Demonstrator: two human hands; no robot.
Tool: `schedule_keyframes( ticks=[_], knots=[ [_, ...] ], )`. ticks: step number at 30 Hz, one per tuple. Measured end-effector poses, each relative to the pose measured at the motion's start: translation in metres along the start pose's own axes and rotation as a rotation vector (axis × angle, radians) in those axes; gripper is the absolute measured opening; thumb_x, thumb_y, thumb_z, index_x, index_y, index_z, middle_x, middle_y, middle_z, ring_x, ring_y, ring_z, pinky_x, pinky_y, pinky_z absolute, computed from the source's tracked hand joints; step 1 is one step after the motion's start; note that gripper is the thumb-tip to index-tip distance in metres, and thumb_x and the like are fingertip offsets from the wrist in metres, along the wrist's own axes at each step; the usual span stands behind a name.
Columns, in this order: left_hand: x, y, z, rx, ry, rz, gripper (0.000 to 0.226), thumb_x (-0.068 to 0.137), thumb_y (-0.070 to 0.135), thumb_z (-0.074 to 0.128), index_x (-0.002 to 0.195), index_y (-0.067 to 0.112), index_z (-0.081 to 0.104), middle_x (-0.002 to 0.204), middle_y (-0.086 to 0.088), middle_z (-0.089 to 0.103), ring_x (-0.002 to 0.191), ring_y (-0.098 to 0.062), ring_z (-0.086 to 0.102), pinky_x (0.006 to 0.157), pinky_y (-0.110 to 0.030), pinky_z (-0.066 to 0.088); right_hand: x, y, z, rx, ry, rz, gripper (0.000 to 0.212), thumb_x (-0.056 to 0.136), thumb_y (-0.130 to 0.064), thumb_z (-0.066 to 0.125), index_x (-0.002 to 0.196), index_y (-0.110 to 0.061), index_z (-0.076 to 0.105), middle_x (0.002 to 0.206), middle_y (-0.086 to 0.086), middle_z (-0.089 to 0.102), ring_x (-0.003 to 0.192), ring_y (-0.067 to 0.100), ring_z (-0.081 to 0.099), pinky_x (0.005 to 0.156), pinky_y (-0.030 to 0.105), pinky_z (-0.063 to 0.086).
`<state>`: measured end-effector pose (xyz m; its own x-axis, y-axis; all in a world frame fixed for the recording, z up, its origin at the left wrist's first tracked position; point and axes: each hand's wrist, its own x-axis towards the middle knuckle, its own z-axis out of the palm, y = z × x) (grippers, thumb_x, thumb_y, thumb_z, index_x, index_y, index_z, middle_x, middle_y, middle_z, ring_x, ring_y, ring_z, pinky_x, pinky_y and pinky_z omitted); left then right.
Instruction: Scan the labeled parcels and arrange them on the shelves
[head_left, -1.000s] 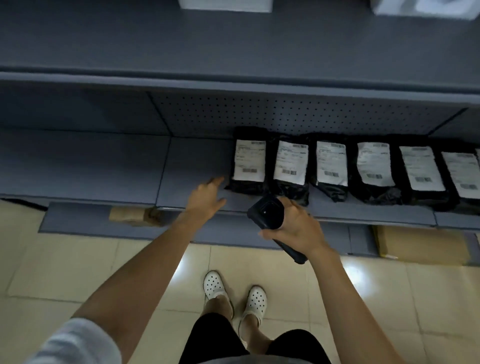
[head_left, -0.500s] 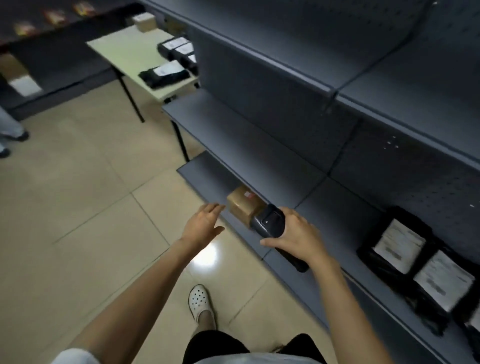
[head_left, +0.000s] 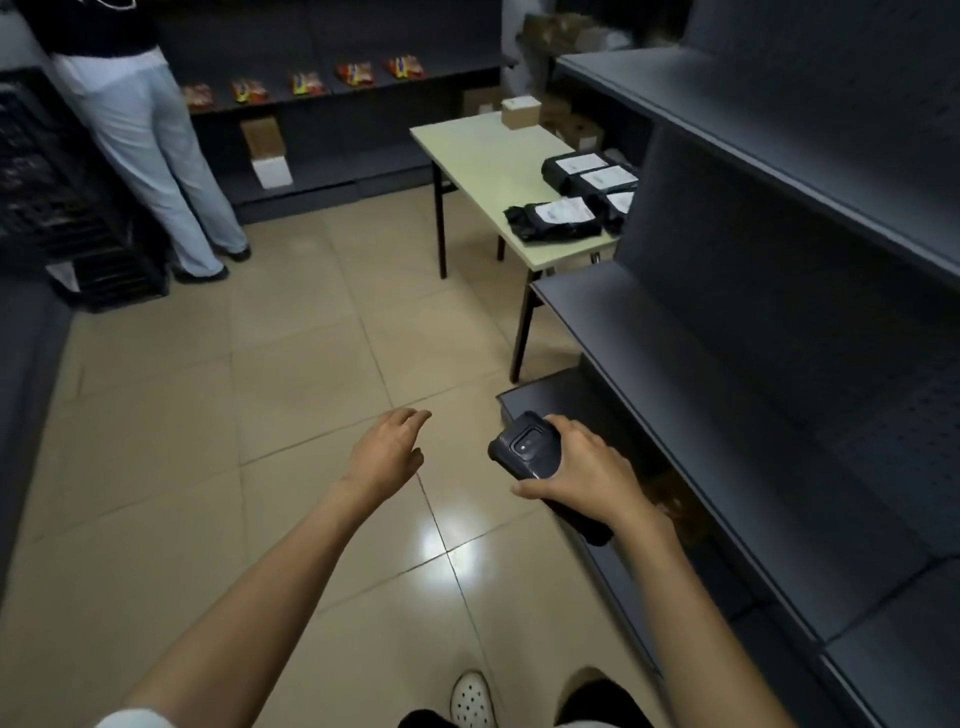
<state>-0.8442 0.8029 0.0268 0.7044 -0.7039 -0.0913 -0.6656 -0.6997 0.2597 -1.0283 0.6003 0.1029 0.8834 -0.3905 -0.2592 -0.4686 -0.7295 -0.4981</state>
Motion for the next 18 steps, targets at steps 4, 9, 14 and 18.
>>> schedule_keyframes(
  ticks=[4,9,14,18],
  knots=[
    [0.030,-0.054,-0.012,-0.034,0.020,-0.053,0.055,0.088,0.014,0.058,0.142,0.012,0.045,0.136,-0.008,0.053,0.126,-0.030,0.046,0.098,-0.036,0.043,0.059,-0.036,0.003,-0.010,-0.036,-0.020,0.096,0.067,-0.060,0.082,0.145,-0.026,0.037,0.141,-0.003,0.051,0.123,0.020,0.054,0.094,0.037,0.045],
    [0.088,-0.114,-0.026,-0.033,0.042,-0.087,0.052,0.090,0.016,0.058,0.141,0.012,0.047,0.135,-0.008,0.054,0.126,-0.030,0.047,0.096,-0.036,0.043,0.151,-0.070,0.014,0.011,-0.057,-0.046,0.089,0.064,-0.060,0.083,0.138,-0.029,0.044,0.132,-0.008,0.056,0.118,0.019,0.057,0.084,0.033,0.043],
    [0.187,-0.176,-0.049,-0.004,0.034,-0.094,0.051,0.093,0.018,0.054,0.143,0.014,0.045,0.139,-0.005,0.051,0.130,-0.027,0.044,0.095,-0.035,0.043,0.270,-0.108,0.011,0.022,-0.075,-0.068,0.084,0.062,-0.059,0.083,0.132,-0.029,0.048,0.125,-0.008,0.057,0.113,0.019,0.057,0.082,0.034,0.043],
    [0.287,-0.218,-0.081,0.039,0.004,-0.085,0.050,0.094,0.019,0.052,0.143,0.016,0.044,0.138,-0.004,0.051,0.128,-0.026,0.045,0.091,-0.036,0.046,0.377,-0.138,-0.014,0.032,-0.047,-0.071,0.081,0.061,-0.060,0.083,0.128,-0.029,0.050,0.120,-0.008,0.058,0.111,0.018,0.057,0.078,0.032,0.041]
  ],
)
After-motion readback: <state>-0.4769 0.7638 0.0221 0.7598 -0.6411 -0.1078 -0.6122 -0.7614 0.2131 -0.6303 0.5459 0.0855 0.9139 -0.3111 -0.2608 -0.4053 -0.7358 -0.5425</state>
